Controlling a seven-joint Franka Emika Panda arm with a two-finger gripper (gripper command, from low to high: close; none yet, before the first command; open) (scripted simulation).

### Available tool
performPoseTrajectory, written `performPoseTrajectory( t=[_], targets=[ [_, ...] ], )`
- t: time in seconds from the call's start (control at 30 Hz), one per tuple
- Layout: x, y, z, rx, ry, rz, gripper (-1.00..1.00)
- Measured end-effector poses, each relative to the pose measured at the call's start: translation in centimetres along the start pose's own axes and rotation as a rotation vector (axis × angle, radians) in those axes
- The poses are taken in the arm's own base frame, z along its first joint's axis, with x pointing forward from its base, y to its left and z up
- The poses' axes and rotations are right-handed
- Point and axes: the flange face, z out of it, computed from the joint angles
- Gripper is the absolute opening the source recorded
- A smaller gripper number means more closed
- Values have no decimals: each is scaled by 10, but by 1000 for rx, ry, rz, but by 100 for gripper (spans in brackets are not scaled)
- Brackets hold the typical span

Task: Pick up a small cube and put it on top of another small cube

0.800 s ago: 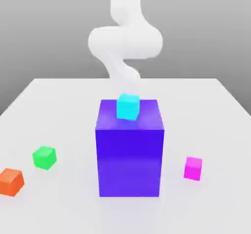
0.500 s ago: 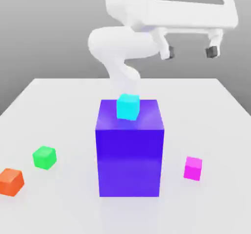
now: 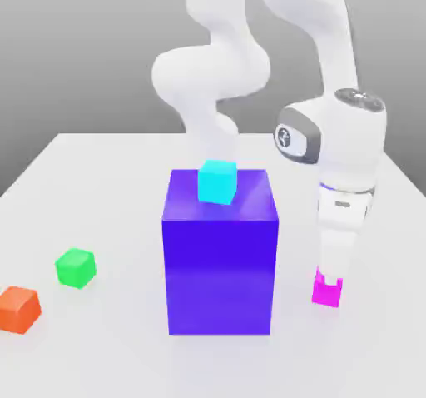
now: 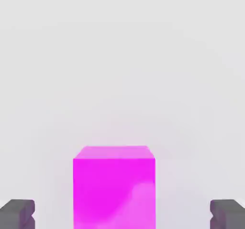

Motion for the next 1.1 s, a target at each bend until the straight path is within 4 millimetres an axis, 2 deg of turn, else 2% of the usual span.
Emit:
performPoseTrajectory(
  t=[0.07, 0.1, 0.33, 0.57, 0.6, 0.67, 0.8, 0.87, 1.0, 1.1],
  targets=[
    [-1, 0, 18, 1, -1, -1, 0],
    [-2, 0, 25, 1, -1, -1, -100],
    [-2, 0, 26, 0, -2, -1, -100],
    [-2, -1, -29, -1, -2, -3, -100],
    [0, 10, -34, -2, -2, 41, -100],
    [11, 25, -39, -18, -4, 16, -100],
    [47, 25, -49, -80, -11, -225, -100],
    [66, 35, -56, -121, -17, -315, -100],
    [103, 67, -74, -225, -35, -436, -100],
    [128, 100, -89, -316, -58, -496, -100]
  ],
)
